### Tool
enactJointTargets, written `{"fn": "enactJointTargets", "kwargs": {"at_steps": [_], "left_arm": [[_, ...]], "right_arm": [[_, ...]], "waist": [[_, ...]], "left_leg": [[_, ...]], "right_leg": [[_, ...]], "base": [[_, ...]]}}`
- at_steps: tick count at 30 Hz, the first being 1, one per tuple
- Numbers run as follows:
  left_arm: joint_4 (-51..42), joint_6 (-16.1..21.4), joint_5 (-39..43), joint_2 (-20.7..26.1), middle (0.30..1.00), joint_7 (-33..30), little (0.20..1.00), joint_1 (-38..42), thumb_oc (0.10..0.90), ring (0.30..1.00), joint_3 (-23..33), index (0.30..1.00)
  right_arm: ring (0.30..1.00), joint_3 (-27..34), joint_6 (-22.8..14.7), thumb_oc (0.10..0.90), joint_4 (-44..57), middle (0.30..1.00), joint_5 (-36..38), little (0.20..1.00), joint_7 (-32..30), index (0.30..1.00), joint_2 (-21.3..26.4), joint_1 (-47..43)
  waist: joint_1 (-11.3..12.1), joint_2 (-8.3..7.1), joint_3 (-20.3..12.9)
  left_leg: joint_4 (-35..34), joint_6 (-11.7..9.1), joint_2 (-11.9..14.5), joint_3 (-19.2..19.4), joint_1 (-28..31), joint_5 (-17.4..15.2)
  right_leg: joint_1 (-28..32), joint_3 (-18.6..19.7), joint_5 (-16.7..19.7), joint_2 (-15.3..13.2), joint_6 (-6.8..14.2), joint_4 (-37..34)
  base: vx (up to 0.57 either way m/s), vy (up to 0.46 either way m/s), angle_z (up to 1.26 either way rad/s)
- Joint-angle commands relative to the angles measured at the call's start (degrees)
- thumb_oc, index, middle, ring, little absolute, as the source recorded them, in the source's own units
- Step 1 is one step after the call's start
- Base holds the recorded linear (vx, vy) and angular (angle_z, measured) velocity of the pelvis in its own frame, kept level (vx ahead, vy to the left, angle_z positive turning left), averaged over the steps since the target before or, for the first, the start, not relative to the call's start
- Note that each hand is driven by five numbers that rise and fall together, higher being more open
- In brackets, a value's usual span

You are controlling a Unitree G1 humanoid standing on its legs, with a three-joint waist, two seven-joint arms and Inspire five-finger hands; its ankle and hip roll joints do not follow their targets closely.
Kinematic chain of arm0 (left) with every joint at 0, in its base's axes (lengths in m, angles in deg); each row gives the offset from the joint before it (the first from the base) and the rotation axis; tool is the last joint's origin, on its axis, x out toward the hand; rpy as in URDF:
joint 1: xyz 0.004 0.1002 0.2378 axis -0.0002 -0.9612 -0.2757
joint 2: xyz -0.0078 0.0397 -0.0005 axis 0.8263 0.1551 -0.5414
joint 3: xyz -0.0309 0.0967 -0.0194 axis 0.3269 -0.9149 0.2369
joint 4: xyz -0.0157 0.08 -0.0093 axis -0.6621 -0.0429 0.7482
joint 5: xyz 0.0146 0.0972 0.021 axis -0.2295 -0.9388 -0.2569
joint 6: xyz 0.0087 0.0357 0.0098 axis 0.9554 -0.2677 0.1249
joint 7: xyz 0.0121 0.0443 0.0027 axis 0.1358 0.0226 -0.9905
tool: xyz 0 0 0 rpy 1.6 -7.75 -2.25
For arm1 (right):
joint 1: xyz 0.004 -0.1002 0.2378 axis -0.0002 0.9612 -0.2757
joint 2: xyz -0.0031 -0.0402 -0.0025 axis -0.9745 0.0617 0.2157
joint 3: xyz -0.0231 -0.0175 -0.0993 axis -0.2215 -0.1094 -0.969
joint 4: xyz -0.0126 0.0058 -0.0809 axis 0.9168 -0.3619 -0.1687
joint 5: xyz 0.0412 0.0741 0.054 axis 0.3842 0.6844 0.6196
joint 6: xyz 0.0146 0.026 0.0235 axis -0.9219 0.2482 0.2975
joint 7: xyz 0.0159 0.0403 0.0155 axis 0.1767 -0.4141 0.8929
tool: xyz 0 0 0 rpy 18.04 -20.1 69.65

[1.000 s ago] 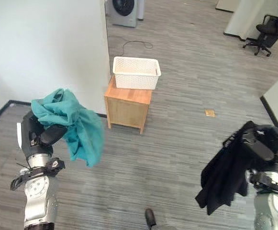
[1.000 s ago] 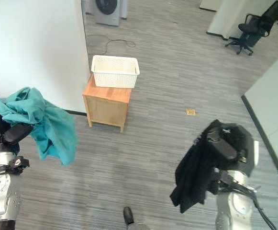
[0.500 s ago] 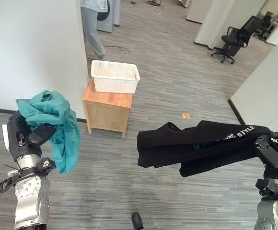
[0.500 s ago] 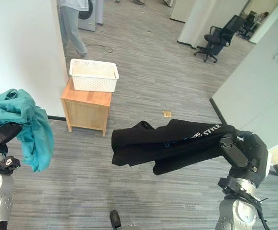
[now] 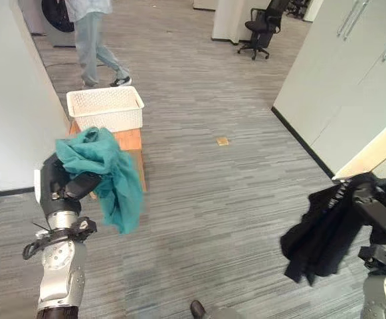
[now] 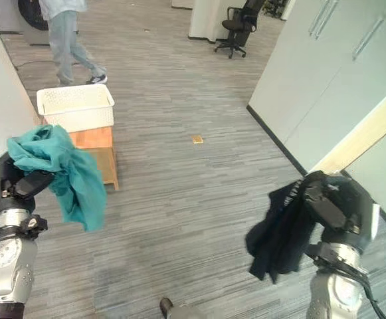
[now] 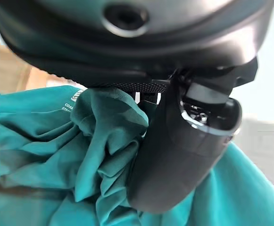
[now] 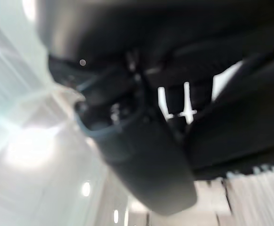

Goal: Pick up bed clothes into laundry basket.

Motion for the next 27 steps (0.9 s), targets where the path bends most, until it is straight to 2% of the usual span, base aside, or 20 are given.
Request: {"fn": "enactJointTargets", "kwargs": {"at_steps": [1, 3, 4, 5, 7, 8, 9, 11, 14, 17, 21, 23, 24, 27], "left_arm": [[-4.9, 9.0, 0.3, 6.2, 0.300, 0.7, 0.300, 7.9, 0.400, 0.300, 0.8, 0.300], [-5.3, 9.0, 0.3, 6.2, 0.300, 0.5, 0.300, 7.7, 0.400, 0.300, 0.9, 0.300], [-5.2, 9.1, -0.4, 6.3, 0.300, 0.2, 0.300, 7.4, 0.400, 0.300, 1.0, 0.300], [-5.0, 9.0, -0.5, 6.3, 0.300, 0.1, 0.300, 7.2, 0.400, 0.300, 1.3, 0.300], [-5.0, 8.9, -0.9, 6.2, 0.300, 0.1, 0.300, 6.4, 0.400, 0.300, 1.9, 0.300], [-5.6, 8.2, -1.5, 6.1, 0.300, -0.5, 0.300, 6.1, 0.400, 0.300, 2.3, 0.300], [-5.7, 8.3, -2.4, 5.7, 0.300, -1.0, 0.300, 5.2, 0.400, 0.300, 2.8, 0.300], [-5.8, 8.8, -1.7, 4.3, 0.300, -1.3, 0.300, 3.5, 0.400, 0.300, 3.8, 0.300], [-6.5, 8.1, -2.0, 3.1, 0.300, -1.5, 0.300, 0.2, 0.400, 0.300, 6.1, 0.300], [-4.7, 7.1, -6.5, 4.8, 0.300, -3.3, 0.300, -1.2, 0.400, 0.300, 7.5, 0.300], [-2.7, 5.5, -8.1, 6.4, 0.300, -3.4, 0.300, -2.1, 0.400, 0.300, 6.9, 0.300], [-2.2, 5.3, -8.7, 6.8, 0.300, -3.6, 0.300, -2.1, 0.400, 0.300, 6.8, 0.300], [-1.8, 5.2, -8.4, 6.8, 0.300, -3.3, 0.300, -2.4, 0.400, 0.300, 6.0, 0.300], [-1.4, 5.2, -6.5, 6.4, 0.300, -2.6, 0.300, -2.2, 0.400, 0.300, 5.3, 0.300]], "right_arm": [[0.300, 4.4, -7.0, 0.400, 6.0, 0.300, -0.3, 0.300, 0.4, 0.300, 2.1, -3.4], [0.300, 3.7, -7.1, 0.400, 6.0, 0.300, -0.7, 0.300, 0.2, 0.300, 1.6, -3.8], [0.300, 2.3, -6.9, 0.400, 5.9, 0.300, -0.6, 0.300, 0.6, 0.300, 0.9, -4.1], [0.300, 1.8, -6.5, 0.400, 5.5, 0.300, -1.2, 0.300, 0.8, 0.300, 1.0, -3.9], [0.300, 1.5, -6.3, 0.400, 5.1, 0.300, -1.8, 0.300, 1.1, 0.300, 1.4, -4.1], [0.300, 1.7, -6.5, 0.400, 4.4, 0.300, -1.3, 0.300, 0.8, 0.300, 1.8, -3.8], [0.300, 1.6, -6.7, 0.400, 4.5, 0.300, -0.8, 0.300, 1.0, 0.300, 1.8, -4.2], [0.300, 1.1, -6.8, 0.400, 3.7, 0.300, 0.0, 0.300, 1.1, 0.300, 1.5, -4.6], [0.300, 0.3, -6.0, 0.400, 1.8, 0.300, -0.1, 0.300, 1.4, 0.300, 3.9, -5.6], [0.300, -0.8, -5.5, 0.400, 1.8, 0.300, 0.3, 0.300, 2.5, 0.300, 5.6, -7.0], [0.300, -6.3, -4.2, 0.400, 2.8, 0.300, 1.5, 0.300, 4.3, 0.300, 7.2, -10.3], [0.300, -7.3, -3.8, 0.400, 3.3, 0.300, 1.6, 0.300, 4.7, 0.300, 7.2, -11.0], [0.300, -10.5, -3.4, 0.400, 4.0, 0.300, 2.0, 0.300, 5.4, 0.300, 7.2, -13.0], [0.300, -12.7, -2.8, 0.400, 3.8, 0.300, 2.2, 0.300, 5.4, 0.300, 7.4, -15.1]], "waist": [[-1.2, 0.32, -4.0], [-1.1, 0.29, -3.4], [-0.7, 0.36, -2.9], [-0.3, 0.28, -3.1], [0.4, -0.18, -3.9], [1.4, -0.68, -4.3], [1.9, -1.11, -4.2], [3.3, -1.58, -4.8], [5.1, -2.00, -5.4], [6.4, -2.39, -6.1], [8.6, -2.34, -6.3], [8.8, -2.38, -6.1], [9.8, -2.40, -6.0], [10.8, -2.45, -5.8]], "left_leg": [[-0.6, 1.5, -1.9, -0.1, -1.5, -4.7], [-0.5, 1.9, -2.1, 0.0, -1.5, -4.7], [-1.0, 2.1, -2.1, -0.6, -1.8, -4.6], [-1.7, 2.1, -2.4, -0.7, -1.5, -4.6], [-2.8, 2.4, -3.0, -0.2, -0.8, -4.9], [-1.8, 2.7, -3.8, -1.4, -1.5, -5.3], [-1.7, 2.5, -3.7, -1.2, -1.5, -5.4], [-2.7, 2.5, -3.6, -1.5, -0.8, -5.4], [-3.7, 2.4, -3.7, -2.0, 0.7, -5.4], [-3.8, 2.2, -3.4, -2.6, 1.7, -5.8], [-4.2, 2.1, -3.4, -3.8, 2.2, -5.7], [-4.1, 2.1, -3.4, -4.2, 2.2, -5.8], [-3.7, 2.0, -3.5, -4.7, 2.0, -5.9], [-3.5, 2.1, -3.8, -5.1, 2.0, -6.2]], "right_leg": [[0.9, 1.3, -2.2, -7.2, 4.6, 3.7], [-0.3, 1.9, -1.9, -6.7, 5.0, 5.6], [-1.0, 3.0, -1.6, -5.7, 5.4, 6.4], [-1.3, 3.0, -1.9, -5.1, 5.3, 5.1], [-1.7, 1.4, -0.8, -5.4, 5.1, 1.0], [-1.0, 0.5, -0.7, -5.6, 4.5, -0.9], [-1.1, -0.3, 0.5, -5.5, 5.0, -1.4], [-0.2, -1.6, 0.4, -5.8, 4.4, -3.5], [2.4, -3.4, 0.4, -6.4, 4.2, -5.5], [4.0, -4.1, -0.4, -6.5, 3.9, -6.0], [5.2, -5.2, -1.2, -6.9, 3.4, -6.2], [5.4, -5.5, -1.5, -7.0, 3.3, -6.0], [5.6, -5.9, -1.7, -7.2, 3.2, -5.9], [5.8, -6.9, -1.4, -7.9, 3.3, -6.4]], "base": [[0.05, 0.214, -0.21], [0.01, 0.122, -0.21], [0.00, 0.096, -0.26], [0.04, 0.109, -0.30], [0.08, 0.032, -0.20], [0.08, -0.014, -0.10], [0.08, -0.027, 0.04], [0.08, -0.027, 0.17], [0.11, -0.017, 0.09], [0.11, -0.030, 0.23], [0.07, -0.007, 0.22], [0.05, -0.004, 0.20], [0.07, -0.002, 0.29], [0.09, -0.002, 0.26]]}}
